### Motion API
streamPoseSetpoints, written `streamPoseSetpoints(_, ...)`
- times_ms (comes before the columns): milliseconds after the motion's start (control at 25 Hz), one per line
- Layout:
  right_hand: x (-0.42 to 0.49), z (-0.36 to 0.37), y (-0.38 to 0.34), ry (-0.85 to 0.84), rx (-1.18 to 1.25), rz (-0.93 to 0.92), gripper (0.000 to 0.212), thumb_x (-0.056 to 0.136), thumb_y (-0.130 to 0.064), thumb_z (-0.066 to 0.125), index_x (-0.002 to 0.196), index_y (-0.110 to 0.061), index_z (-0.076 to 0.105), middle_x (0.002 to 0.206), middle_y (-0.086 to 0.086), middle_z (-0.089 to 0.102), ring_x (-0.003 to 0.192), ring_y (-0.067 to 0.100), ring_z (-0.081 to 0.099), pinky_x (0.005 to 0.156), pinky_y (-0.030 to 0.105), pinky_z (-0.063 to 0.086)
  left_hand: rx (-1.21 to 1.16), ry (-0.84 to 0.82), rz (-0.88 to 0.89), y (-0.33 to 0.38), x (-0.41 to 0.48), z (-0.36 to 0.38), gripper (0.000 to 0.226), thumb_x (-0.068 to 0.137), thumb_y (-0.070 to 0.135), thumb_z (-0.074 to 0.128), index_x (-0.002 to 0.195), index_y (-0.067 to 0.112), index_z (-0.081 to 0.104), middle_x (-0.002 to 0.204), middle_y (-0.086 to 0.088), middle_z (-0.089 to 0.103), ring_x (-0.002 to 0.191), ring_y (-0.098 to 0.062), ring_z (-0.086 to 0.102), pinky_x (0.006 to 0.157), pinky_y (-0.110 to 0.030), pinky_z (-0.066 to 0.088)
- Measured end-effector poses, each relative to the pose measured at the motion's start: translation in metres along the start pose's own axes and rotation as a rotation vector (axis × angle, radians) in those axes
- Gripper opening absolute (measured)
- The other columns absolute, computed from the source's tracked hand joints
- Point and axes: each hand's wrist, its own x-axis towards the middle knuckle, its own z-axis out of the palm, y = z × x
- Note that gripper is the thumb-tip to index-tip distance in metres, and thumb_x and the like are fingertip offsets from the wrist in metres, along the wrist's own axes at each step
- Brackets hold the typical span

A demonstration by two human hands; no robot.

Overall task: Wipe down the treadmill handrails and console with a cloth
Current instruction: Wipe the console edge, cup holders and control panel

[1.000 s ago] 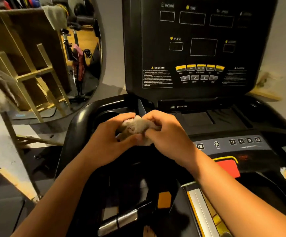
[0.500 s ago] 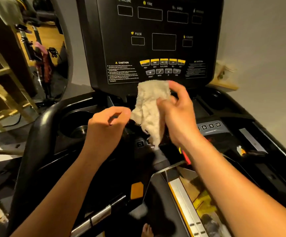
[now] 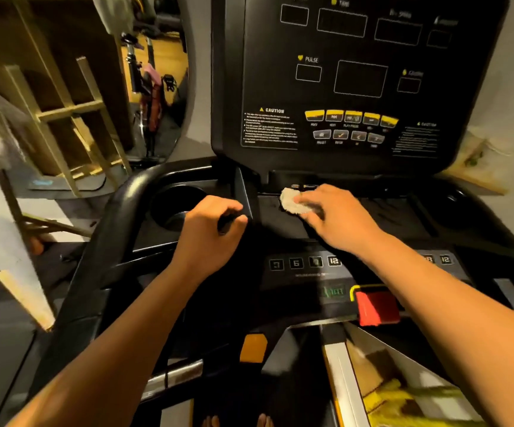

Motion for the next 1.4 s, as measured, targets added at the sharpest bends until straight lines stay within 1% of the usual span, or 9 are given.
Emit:
streamPoseSetpoints(80,0.016,0.014,-0.03,-0.043,0.014,-0.064,0.029,0.092,-0.024,0.053,0.119,-0.025,0.063,0.104,0.007,0.055,0.097,0.03,0.056,0.084,0.041,0.048,0.029,-0.048,0.022,0.001,-0.001,-0.003,0.026,0.088,0.021,0.066,0.114,0.017,0.068,0.111,-0.001,0.066,0.103,-0.01,0.058,0.092,-0.015,0.038)
streamPoseSetpoints(160,0.024,0.021,-0.056,-0.126,0.052,-0.068,0.029,0.093,-0.022,0.047,0.118,-0.023,0.062,0.105,0.007,0.048,0.094,0.028,0.052,0.083,0.038,0.046,0.05,-0.114,0.062,-0.001,-0.002,-0.002,0.031,0.087,0.019,0.066,0.118,0.022,0.067,0.113,0.0,0.067,0.107,-0.016,0.059,0.096,-0.028,0.044)
streamPoseSetpoints(240,0.022,0.013,-0.038,-0.16,-0.018,-0.042,0.031,0.09,-0.019,0.048,0.117,-0.023,0.062,0.103,0.007,0.047,0.095,0.03,0.053,0.084,0.038,0.048,0.063,-0.161,0.077,-0.002,-0.003,-0.001,0.033,0.086,0.019,0.067,0.119,0.026,0.067,0.114,0.004,0.067,0.108,-0.017,0.059,0.095,-0.037,0.048)
streamPoseSetpoints(440,-0.004,-0.024,0.033,-0.14,-0.182,0.098,0.03,0.087,-0.016,0.057,0.114,-0.023,0.068,0.104,0.013,0.053,0.096,0.039,0.058,0.086,0.041,0.05,0.055,-0.155,0.075,-0.005,-0.002,0.003,0.032,0.086,0.022,0.067,0.118,0.028,0.068,0.115,0.008,0.067,0.109,-0.016,0.058,0.094,-0.039,0.049)
streamPoseSetpoints(680,0.017,0.015,-0.057,-0.063,0.059,-0.252,0.031,0.089,-0.008,0.047,0.113,-0.009,0.067,0.106,0.015,0.056,0.098,0.03,0.054,0.086,0.04,0.044,-0.03,-0.131,0.124,-0.005,-0.002,0.001,0.029,0.084,0.018,0.068,0.112,0.022,0.071,0.108,0.008,0.07,0.103,-0.013,0.063,0.091,-0.042,0.052)
streamPoseSetpoints(920,0.005,-0.019,0.019,-0.115,-0.106,0.036,0.031,0.084,-0.016,0.058,0.114,-0.022,0.068,0.105,0.013,0.056,0.099,0.037,0.058,0.088,0.042,0.049,0.028,-0.151,0.085,-0.009,-0.002,0.003,0.031,0.087,0.028,0.065,0.118,0.028,0.068,0.114,0.007,0.068,0.108,-0.015,0.06,0.092,-0.043,0.051)
streamPoseSetpoints(1160,0.01,0.009,-0.066,-0.068,0.226,-0.143,0.028,0.092,-0.015,0.046,0.107,-0.013,0.069,0.107,0.01,0.06,0.101,0.025,0.055,0.093,0.039,0.043,0.007,-0.138,0.145,-0.007,-0.003,0.003,0.031,0.084,0.025,0.064,0.113,0.02,0.071,0.108,0.004,0.071,0.102,-0.012,0.062,0.09,-0.041,0.051)
streamPoseSetpoints(1320,-0.004,-0.012,-0.015,-0.176,0.032,-0.056,0.019,0.085,-0.02,0.053,0.094,-0.027,0.068,0.091,0.001,0.054,0.09,0.026,0.057,0.082,0.042,0.049,0.032,-0.162,0.127,-0.007,-0.004,-0.001,0.036,0.083,0.029,0.062,0.118,0.021,0.069,0.114,0.005,0.07,0.11,-0.014,0.06,0.096,-0.04,0.048)
streamPoseSetpoints(1400,-0.012,-0.024,0.01,-0.135,-0.009,0.06,0.016,0.083,-0.018,0.058,0.088,-0.029,0.068,0.089,0.001,0.053,0.088,0.029,0.059,0.08,0.04,0.05,0.063,-0.19,0.099,-0.008,-0.004,-0.001,0.038,0.084,0.033,0.06,0.12,0.023,0.067,0.116,0.006,0.069,0.113,-0.016,0.058,0.099,-0.04,0.046)
